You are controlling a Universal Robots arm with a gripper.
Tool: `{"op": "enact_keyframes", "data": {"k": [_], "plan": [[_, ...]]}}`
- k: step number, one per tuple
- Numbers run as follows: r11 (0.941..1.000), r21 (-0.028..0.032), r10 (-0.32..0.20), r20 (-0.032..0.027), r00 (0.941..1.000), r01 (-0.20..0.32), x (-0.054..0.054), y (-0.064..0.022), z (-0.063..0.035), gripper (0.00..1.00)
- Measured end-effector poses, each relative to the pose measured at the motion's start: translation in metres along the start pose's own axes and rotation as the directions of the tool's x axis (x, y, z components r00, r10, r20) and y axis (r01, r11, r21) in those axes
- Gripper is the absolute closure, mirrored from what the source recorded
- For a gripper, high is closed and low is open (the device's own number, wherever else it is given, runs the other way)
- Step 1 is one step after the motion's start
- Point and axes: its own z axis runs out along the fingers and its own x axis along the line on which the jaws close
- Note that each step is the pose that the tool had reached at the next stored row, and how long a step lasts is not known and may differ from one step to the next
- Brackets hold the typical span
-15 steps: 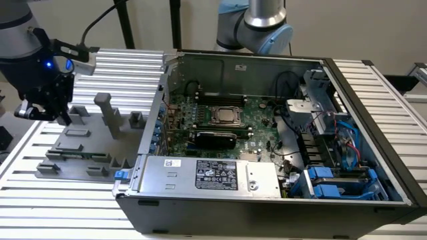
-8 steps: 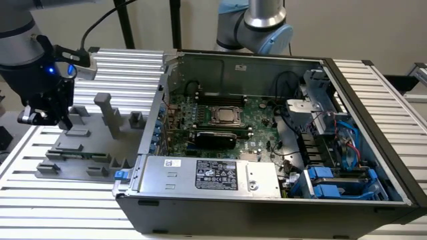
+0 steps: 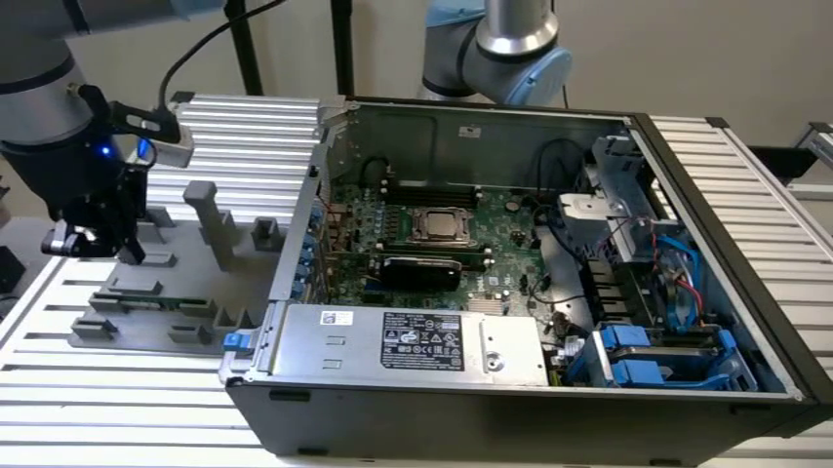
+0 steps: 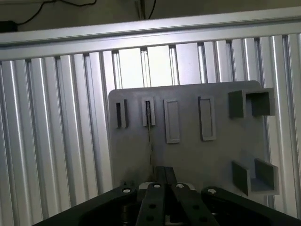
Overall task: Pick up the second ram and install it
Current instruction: 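Pick up the second ram and move it above second insertion slot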
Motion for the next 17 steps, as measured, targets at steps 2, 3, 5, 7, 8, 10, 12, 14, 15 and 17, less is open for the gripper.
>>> {"op": "enact_keyframes", "data": {"k": [2,3,5,7,8,10,12,14,15,17], "plan": [[0.9999,0.0,-0.011,-0.0005,0.9999,0.011,0.0,-0.0011,0.0027,0.0],[0.9998,-0.0002,-0.018,-0.0008,0.9998,0.018,0.001,-0.0015,0.0044,0.0],[0.9995,-0.0004,-0.032,-0.0014,0.9995,0.032,0.001,-0.0023,0.008,0.0],[0.999,-0.0007,-0.045,-0.0021,0.999,0.045,0.001,-0.0028,0.0115,0.0],[0.9986,-0.0009,-0.052,-0.0024,0.9986,0.052,0.001,-0.0029,0.0135,0.0],[0.998,-0.001,-0.064,-0.0029,0.998,0.064,0.002,-0.0032,0.0171,0.0],[0.9973,-0.0013,-0.074,-0.0034,0.9973,0.074,0.002,-0.0034,0.0207,0.0],[0.9967,-0.0014,-0.081,-0.0037,0.9967,0.081,0.003,-0.0036,0.0244,0.0],[0.9965,-0.0015,-0.084,-0.0039,0.9965,0.084,0.003,-0.0037,0.0261,0.0],[0.9961,-0.0015,-0.088,-0.004,0.9961,0.088,0.003,-0.0039,0.0298,0.0]]}}
